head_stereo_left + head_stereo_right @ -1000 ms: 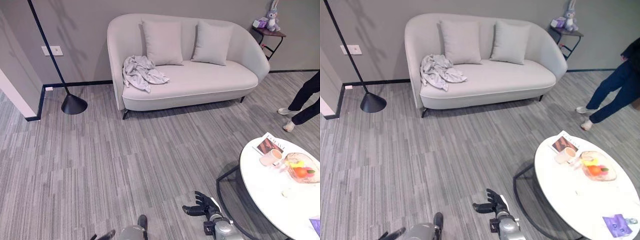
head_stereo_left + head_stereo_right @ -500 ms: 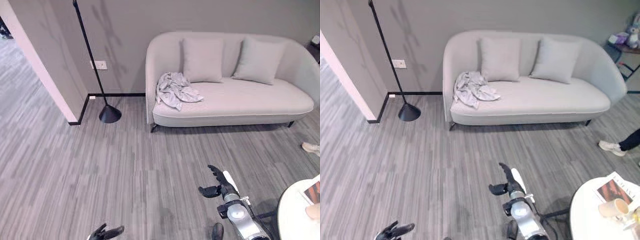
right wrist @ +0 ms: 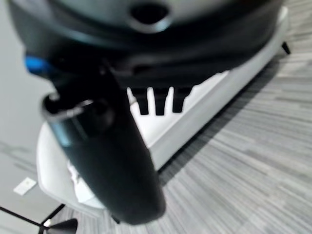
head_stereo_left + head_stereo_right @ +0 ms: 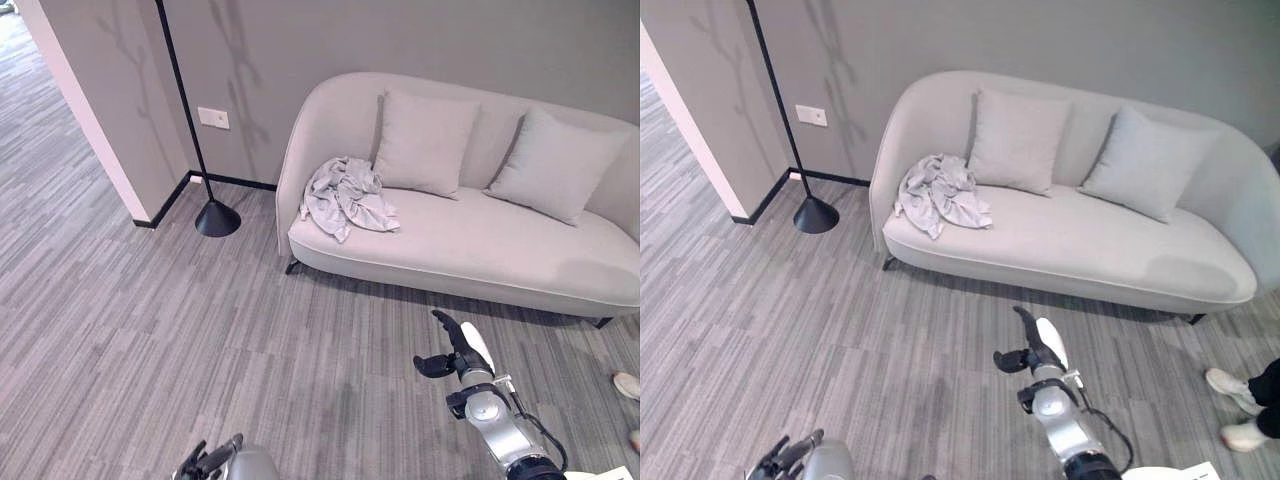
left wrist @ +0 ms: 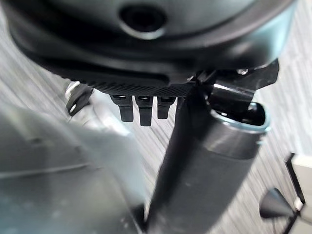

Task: Hang the clothes on the sofa on the clothes rack.

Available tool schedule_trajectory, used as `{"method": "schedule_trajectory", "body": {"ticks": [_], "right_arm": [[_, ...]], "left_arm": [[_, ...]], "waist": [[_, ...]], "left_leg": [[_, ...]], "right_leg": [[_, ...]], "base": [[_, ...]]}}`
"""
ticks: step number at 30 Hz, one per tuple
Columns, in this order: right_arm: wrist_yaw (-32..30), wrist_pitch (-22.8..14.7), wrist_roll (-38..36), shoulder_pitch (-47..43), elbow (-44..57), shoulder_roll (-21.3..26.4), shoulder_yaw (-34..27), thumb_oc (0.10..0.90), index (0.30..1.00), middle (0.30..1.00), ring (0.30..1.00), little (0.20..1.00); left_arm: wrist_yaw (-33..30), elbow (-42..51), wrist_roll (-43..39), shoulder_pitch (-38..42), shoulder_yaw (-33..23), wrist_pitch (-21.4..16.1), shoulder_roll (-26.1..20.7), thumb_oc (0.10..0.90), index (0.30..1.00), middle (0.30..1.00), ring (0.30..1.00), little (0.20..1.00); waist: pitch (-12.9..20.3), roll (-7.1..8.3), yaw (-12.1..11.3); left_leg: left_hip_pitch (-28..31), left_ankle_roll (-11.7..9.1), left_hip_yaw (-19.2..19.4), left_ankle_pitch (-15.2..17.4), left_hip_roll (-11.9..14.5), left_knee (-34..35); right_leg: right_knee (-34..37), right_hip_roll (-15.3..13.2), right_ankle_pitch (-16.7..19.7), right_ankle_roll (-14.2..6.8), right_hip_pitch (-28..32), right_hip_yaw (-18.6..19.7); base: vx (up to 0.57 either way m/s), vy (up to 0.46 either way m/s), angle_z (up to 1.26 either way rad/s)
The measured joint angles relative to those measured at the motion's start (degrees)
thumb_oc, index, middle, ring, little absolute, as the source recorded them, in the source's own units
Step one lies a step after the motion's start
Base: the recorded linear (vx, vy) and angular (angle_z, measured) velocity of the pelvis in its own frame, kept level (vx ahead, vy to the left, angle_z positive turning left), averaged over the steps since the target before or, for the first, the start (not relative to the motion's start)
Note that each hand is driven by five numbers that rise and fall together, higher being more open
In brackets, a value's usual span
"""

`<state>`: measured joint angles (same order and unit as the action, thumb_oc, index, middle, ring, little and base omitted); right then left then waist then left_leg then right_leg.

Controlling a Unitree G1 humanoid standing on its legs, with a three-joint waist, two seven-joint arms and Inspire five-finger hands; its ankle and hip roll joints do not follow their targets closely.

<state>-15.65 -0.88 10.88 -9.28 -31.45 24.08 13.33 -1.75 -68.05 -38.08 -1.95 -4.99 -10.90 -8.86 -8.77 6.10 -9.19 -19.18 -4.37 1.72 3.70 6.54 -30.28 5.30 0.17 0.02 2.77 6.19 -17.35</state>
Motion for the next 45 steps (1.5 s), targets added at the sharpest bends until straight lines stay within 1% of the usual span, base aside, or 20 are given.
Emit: {"method": "schedule_trajectory", "body": {"ticks": [3, 8, 12, 14, 18, 22, 24, 26, 27, 28, 29, 30, 31, 33, 34, 36, 37, 39, 41, 45], "right_arm": [[-1.06, -0.10, -0.48, -0.15, -0.37, 0.03, -0.08, 0.800, 0.900, 0.900, 0.900, 0.900], [-2.04, 0.02, -0.66, -0.11, -4.45, -1.14, 2.00, 0.800, 0.900, 0.900, 0.900, 0.900], [-2.07, 0.14, -0.89, 0.59, -4.40, -1.60, 2.27, 0.800, 0.900, 0.900, 0.900, 0.900], [-2.09, 0.13, -0.98, 1.00, -4.19, -3.03, 1.92, 0.800, 0.900, 0.900, 0.900, 0.900], [-1.42, -0.89, -1.05, 1.24, -3.10, -4.82, 3.22, 0.800, 0.900, 0.900, 0.900, 0.900], [-0.84, -1.56, -0.87, -0.17, -1.08, -5.57, 3.89, 0.800, 0.900, 0.900, 0.900, 0.900], [-0.81, -1.92, -0.15, 0.20, 0.63, -5.44, 4.67, 0.800, 0.900, 0.900, 0.900, 0.900], [-0.69, -1.94, 0.07, 1.42, 0.85, -4.57, 6.28, 0.800, 0.900, 0.900, 0.900, 0.900], [-0.88, -2.04, 0.03, 2.17, -1.20, -4.37, 6.37, 0.800, 0.900, 0.900, 0.900, 0.900], [-0.95, -1.93, 0.00, 2.59, -4.09, -4.35, 5.93, 0.800, 0.900, 0.900, 0.900, 0.900], [-0.87, -1.81, -0.02, 3.21, -7.97, -4.67, 6.17, 0.800, 0.900, 0.900, 0.900, 0.900], [-0.83, -1.80, 0.00, 1.75, -11.24, -4.54, 6.22, 0.800, 0.900, 0.900, 0.900, 0.900], [-1.26, -2.40, 0.02, -1.31, -12.96, -4.22, 5.96, 0.800, 0.900, 0.900, 0.900, 0.900], [-3.54, -2.59, -0.44, -7.57, -14.59, -1.82, 3.95, 0.800, 0.900, 0.900, 0.900, 0.900], [-6.23, -2.95, -1.73, -12.66, -18.81, -1.34, 3.20, 0.800, 0.900, 0.900, 0.900, 0.900], [-8.74, -3.01, -3.74, -23.33, -22.08, 1.05, 3.94, 0.800, 0.900, 0.900, 0.900, 0.900], [-9.21, -3.21, -4.85, -26.85, -22.00, 1.06, 5.74, 0.800, 0.900, 0.900, 0.900, 0.900], [-11.71, -3.78, -9.31, -37.04, -32.97, -2.54, 6.37, 0.800, 0.900, 0.900, 0.900, 0.900], [-11.89, -3.71, -12.48, -45.34, -38.09, -2.54, 6.68, 0.800, 0.900, 0.900, 0.900, 0.900], [-9.09, -3.83, -14.98, -46.02, -37.89, -5.84, 11.18, 0.800, 0.900, 0.900, 0.900, 0.900]], "left_arm": [[-0.13, -1.21, 0.54, 0.19, 0.59, 0.00, 0.84, 0.800, 0.900, 0.900, 0.900, 0.900], [-0.13, -5.04, 0.89, 0.94, -1.58, -0.06, 0.85, 0.800, 0.900, 0.900, 0.900, 0.900], [-0.51, -8.82, -0.07, 0.71, -2.82, 0.90, 1.20, 0.800, 0.900, 0.900, 0.900, 0.900], [-0.75, -8.64, 0.12, 0.54, -2.12, 1.22, 0.36, 0.800, 0.900, 0.900, 0.900, 0.900], [-1.21, -6.73, 4.23, 3.59, 2.20, 0.64, -2.40, 0.800, 0.900, 0.900, 0.900, 0.900], [-1.33, -4.96, 6.84, 5.33, 3.87, -0.40, -3.56, 0.800, 0.900, 0.900, 0.900, 0.900], [-1.35, -4.65, 6.83, 5.43, 4.83, -0.68, -3.52, 0.800, 0.900, 0.900, 0.900, 0.900], [-1.44, -5.37, 7.24, 3.29, 6.73, -0.53, -2.59, 0.800, 0.900, 0.900, 0.900, 0.900], [-1.37, -6.25, 8.28, 2.08, 7.49, -0.26, -1.60, 0.800, 0.900, 0.900, 0.900, 0.900], [-1.14, -6.59, 9.01, 0.96, 6.73, -0.21, -1.59, 0.800, 0.900, 0.900, 0.900, 0.900], [-1.50, -5.43, 9.11, -2.01, 5.90, -0.65, -1.35, 0.800, 0.900, 0.900, 0.900, 0.900], [-1.47, -3.87, 8.94, -4.21, 5.09, -1.26, -1.47, 0.800, 0.900, 0.900, 0.900, 0.900], [-1.51, -3.26, 8.87, -6.93, 4.90, -1.55, -1.65, 0.800, 0.900, 0.900, 0.900, 0.900], [-1.46, -3.37, 8.88, -7.20, 5.85, -0.80, -0.40, 0.800, 0.900, 0.900, 0.900, 0.900], [-1.44, -3.30, 8.80, -5.70, 8.49, -2.32, -1.02, 0.800, 0.900, 0.900, 0.900, 0.900], [-1.82, -2.76, 8.33, 0.11, 10.18, -2.72, -0.28, 0.800, 0.900, 0.900, 0.900, 0.900], [-2.73, -2.29, 7.59, 3.82, 11.36, -3.01, -1.76, 0.800, 0.900, 0.900, 0.900, 0.900], [-3.10, 1.13, 6.73, 7.35, 17.52, -4.67, -2.53, 0.800, 0.900, 0.900, 0.900, 0.900], [-3.75, 1.39, 6.77, 13.28, 20.98, -5.02, -1.80, 0.800, 0.900, 0.900, 0.900, 0.900], [-4.05, 3.00, 6.80, 13.99, 22.81, -5.07, -1.48, 0.800, 0.900, 0.900, 0.900, 0.900]], "waist": [[-0.42, -2.79, 0.85], [-0.80, -2.13, 0.42], [-0.31, -2.42, 0.18], [0.15, -0.86, 0.46], [1.77, 1.24, 0.07], [2.08, -0.58, 1.34], [1.90, -2.36, 2.27], [1.88, -3.33, 4.33], [1.78, -3.10, 5.01], [1.71, -2.31, 4.80], [2.16, -2.40, 2.22], [3.90, -2.79, -0.13], [4.55, -1.58, -1.72], [2.24, -2.89, -2.60], [1.15, -2.88, -2.26], [-4.18, -6.94, -2.95], [-8.42, -6.09, -2.45], [-12.48, -5.80, -2.80], [-16.71, -8.00, -4.60], [-16.90, -8.34, -6.13]], "left_leg": [[0.05, -2.23, 5.57, -5.73, -0.39, 26.78], [-2.03, -2.20, 3.45, -10.44, -0.51, 34.75], [1.48, 5.59, 4.95, -12.12, -2.24, 28.51], [3.01, 7.32, 5.17, -16.91, -3.60, 27.49], [8.41, 9.83, 4.77, -12.46, -8.62, 27.90], [12.75, 12.14, 3.69, -9.22, -10.51, 28.77], [15.84, 13.13, 1.63, -8.07, -10.47, 30.09], [19.60, 12.43, -1.53, -7.49, -10.36, 33.43], [21.33, 7.48, -4.23, -7.28, -10.68, 35.28], [21.95, 6.56, -3.70, -5.92, -10.87, 35.53], [23.99, 10.00, -2.12, -5.40, -9.39, 35.75], [24.14, 8.08, -2.17, -4.46, -7.72, 35.42], [23.61, 6.66, -2.12, -3.90, -7.94, 35.18], [15.94, 3.13, -1.38, 0.85, -6.94, 26.75], [10.43, 2.11, -1.90, -0.05, -5.35, 26.52], [1.31, -1.19, -3.15, -10.08, -0.39, 27.06], [1.08, -1.71, -4.34, -12.42, -0.51, 30.49], [-1.52, -0.81, -5.51, -14.10, -1.68, 31.90], [-3.34, -0.04, -5.53, -14.98, -2.26, 32.40], [-2.27, 0.78, -5.62, -15.44, -3.40, 33.63]], "right_leg": [[-0.04, 2.90, -1.89, -1.98, 1.66, -2.91], [-0.02, 3.81, -5.83, -3.71, 5.95, -2.84], [-0.08, 3.14, -7.59, -6.00, 13.12, 0.67], [-2.64, 1.56, -8.05, -6.41, 13.67, 1.34], [-25.79, -6.72, -9.37, -7.75, 6.84, 1.30], [-44.88, -11.16, -6.09, -12.32, -3.18, 4.10], [-47.33, -10.64, -8.48, -11.04, -9.00, 4.78], [-32.44, -7.25, -9.94, -9.66, -18.69, 4.87], [-11.88, -5.45, -6.65, -6.99, -18.84, 8.07], [0.98, -5.85, -3.34, -7.23, -17.06, 9.12], [-4.00, -6.10, -0.79, -5.77, -16.12, 6.23], [-7.78, -5.08, 0.16, -6.33, -15.15, 4.44], [-1.83, -5.68, 8.42, -6.34, -12.41, 2.34], [0.16, -5.35, 9.98, -2.29, -12.11, 1.89], [0.13, -4.93, 9.61, -1.88, -13.95, 1.49], [0.14, -1.22, 9.72, -1.29, -17.75, 0.06], [0.13, -1.23, 9.82, -1.41, -19.11, -0.54], [0.17, -2.11, 9.86, -2.21, -21.74, -1.34], [0.15, -2.91, 10.56, -2.89, -23.65, -1.28], [0.15, -4.12, 10.59, -3.13, -22.98, -1.05]], "base": [[0.27, 0.090, -0.01], [0.34, 0.158, -0.06], [0.33, 0.236, -0.23], [0.23, 0.228, -0.04], [0.27, 0.417, 0.27], [0.16, 0.158, 0.16], [0.27, 0.054, 0.27], [0.35, -0.149, 0.83], [0.33, -0.242, 1.39], [0.20, -0.152, 1.64], [0.19, -0.182, 0.99], [0.09, -0.103, 0.46], [-0.05, -0.180, 0.06], [-0.21, -0.155, 0.43], [-0.21, -0.052, 0.43], [-0.17, 0.001, 0.12], [-0.12, 0.034, 0.23], [-0.06, 0.039, 0.38], [0.00, 0.036, 0.14], [0.01, 0.021, 0.10]]}}
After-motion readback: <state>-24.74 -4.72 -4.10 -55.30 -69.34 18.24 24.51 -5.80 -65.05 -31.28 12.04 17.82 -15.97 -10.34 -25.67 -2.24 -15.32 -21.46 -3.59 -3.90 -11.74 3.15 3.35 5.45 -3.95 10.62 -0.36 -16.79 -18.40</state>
